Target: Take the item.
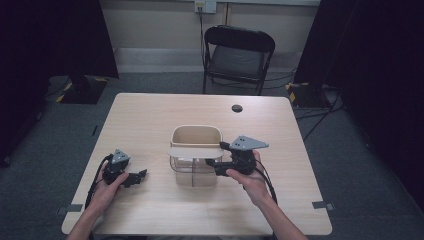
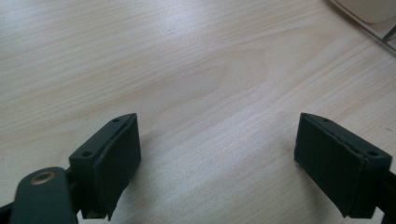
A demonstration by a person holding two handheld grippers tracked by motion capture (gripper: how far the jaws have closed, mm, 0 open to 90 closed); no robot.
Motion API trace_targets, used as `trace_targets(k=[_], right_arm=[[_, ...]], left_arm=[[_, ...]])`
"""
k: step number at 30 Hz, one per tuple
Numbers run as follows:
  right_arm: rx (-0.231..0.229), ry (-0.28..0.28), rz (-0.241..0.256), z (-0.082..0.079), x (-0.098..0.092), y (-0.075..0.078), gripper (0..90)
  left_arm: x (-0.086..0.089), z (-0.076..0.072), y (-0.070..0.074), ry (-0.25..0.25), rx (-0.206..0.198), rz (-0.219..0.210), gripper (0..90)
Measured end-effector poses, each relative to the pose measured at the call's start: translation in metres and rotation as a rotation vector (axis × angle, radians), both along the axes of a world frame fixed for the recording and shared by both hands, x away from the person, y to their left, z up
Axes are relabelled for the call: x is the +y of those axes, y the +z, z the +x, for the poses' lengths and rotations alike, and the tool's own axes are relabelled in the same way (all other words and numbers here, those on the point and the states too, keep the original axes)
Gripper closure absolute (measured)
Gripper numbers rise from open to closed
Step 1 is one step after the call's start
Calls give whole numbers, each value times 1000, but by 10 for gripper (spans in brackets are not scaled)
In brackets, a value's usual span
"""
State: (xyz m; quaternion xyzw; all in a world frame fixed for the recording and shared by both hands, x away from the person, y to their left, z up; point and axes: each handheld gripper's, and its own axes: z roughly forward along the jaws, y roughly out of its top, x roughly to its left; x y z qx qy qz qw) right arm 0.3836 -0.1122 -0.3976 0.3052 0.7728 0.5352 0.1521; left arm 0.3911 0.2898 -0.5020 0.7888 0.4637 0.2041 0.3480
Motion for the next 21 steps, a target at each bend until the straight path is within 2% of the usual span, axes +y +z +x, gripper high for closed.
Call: trace_targets(k=[4, 21], right_arm=[[17, -7, 8, 1, 1, -2, 268], [37, 12, 27, 6, 1, 1, 323]], left_arm=[[0, 0, 0, -1, 0, 0, 141], [0, 0, 0, -1, 0, -1, 141]])
